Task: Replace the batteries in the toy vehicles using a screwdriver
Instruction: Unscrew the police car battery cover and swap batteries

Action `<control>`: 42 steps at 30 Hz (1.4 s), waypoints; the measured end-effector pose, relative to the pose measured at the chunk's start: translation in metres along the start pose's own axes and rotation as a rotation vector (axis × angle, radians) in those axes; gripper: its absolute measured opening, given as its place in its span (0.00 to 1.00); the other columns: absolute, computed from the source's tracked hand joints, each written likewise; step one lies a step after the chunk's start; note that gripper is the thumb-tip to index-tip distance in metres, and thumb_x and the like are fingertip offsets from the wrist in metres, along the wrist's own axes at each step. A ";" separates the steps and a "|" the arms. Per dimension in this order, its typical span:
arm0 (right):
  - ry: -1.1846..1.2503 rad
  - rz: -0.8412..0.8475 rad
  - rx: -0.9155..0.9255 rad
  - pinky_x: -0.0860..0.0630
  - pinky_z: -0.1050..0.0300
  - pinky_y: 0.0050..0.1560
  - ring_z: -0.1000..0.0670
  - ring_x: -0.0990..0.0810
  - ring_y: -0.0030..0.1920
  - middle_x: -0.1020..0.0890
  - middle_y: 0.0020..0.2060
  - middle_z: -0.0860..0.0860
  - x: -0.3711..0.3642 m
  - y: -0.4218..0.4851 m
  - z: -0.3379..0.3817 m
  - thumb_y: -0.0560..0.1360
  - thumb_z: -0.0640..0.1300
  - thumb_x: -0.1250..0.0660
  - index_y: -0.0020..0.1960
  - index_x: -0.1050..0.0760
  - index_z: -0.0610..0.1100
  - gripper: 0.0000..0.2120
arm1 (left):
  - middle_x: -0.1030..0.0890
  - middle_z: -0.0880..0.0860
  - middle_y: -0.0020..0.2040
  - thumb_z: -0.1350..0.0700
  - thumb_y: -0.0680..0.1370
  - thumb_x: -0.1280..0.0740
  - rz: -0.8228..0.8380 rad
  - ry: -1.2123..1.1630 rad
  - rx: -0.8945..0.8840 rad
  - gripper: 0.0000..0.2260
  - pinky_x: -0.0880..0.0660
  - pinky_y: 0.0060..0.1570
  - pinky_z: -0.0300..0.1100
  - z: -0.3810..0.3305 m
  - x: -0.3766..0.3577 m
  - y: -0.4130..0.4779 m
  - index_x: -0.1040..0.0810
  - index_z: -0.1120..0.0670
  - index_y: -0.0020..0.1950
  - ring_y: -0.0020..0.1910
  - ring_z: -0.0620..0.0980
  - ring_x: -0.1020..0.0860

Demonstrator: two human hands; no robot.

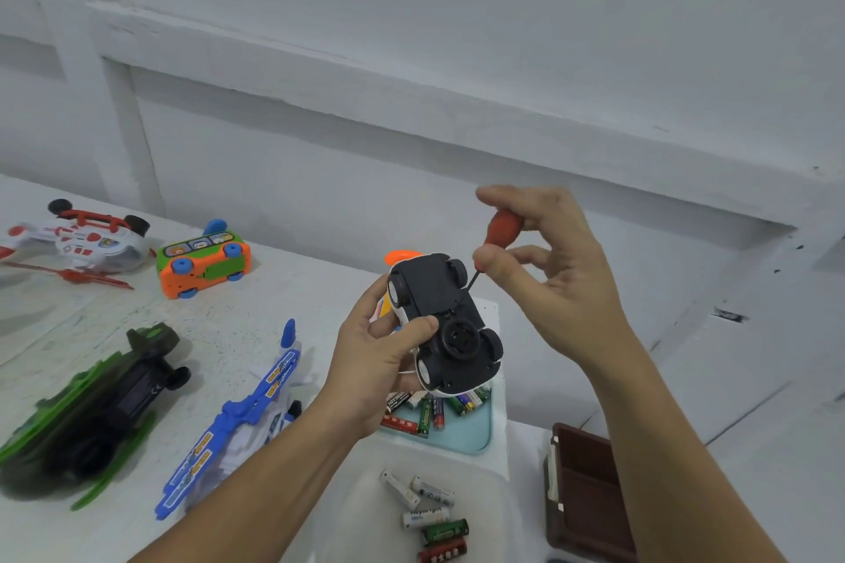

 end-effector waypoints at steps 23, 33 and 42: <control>0.035 0.042 -0.136 0.20 0.45 0.52 0.46 0.18 0.51 0.20 0.51 0.53 0.003 -0.014 -0.016 0.77 0.38 0.35 0.67 0.37 0.66 0.29 | 0.15 0.55 0.52 0.66 0.76 0.32 0.082 0.161 0.043 0.25 0.23 0.25 0.42 0.000 0.008 0.011 0.29 0.46 0.70 0.35 0.56 0.17; 0.437 -0.328 -0.399 0.18 0.43 0.48 0.33 0.16 0.39 0.22 0.43 0.38 0.005 -0.031 -0.050 0.75 0.27 0.35 0.62 0.43 0.56 0.31 | 0.15 0.56 0.49 0.65 0.76 0.32 0.033 0.081 0.089 0.22 0.27 0.20 0.38 0.002 0.012 0.013 0.27 0.48 0.67 0.29 0.55 0.19; 0.486 -0.379 -0.428 0.18 0.49 0.47 0.39 0.17 0.35 0.23 0.38 0.41 -0.018 -0.055 -0.062 0.73 0.21 0.38 0.56 0.43 0.54 0.31 | 0.16 0.56 0.49 0.63 0.75 0.31 0.033 0.050 0.103 0.21 0.20 0.27 0.45 0.009 0.010 0.012 0.26 0.46 0.66 0.31 0.57 0.17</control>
Point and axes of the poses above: each hand's wrist, its own y-axis towards the middle knuckle, its own x-axis out of the back of the hand, z = x × y, the point moved 2 cm from there along y, towards the middle knuckle
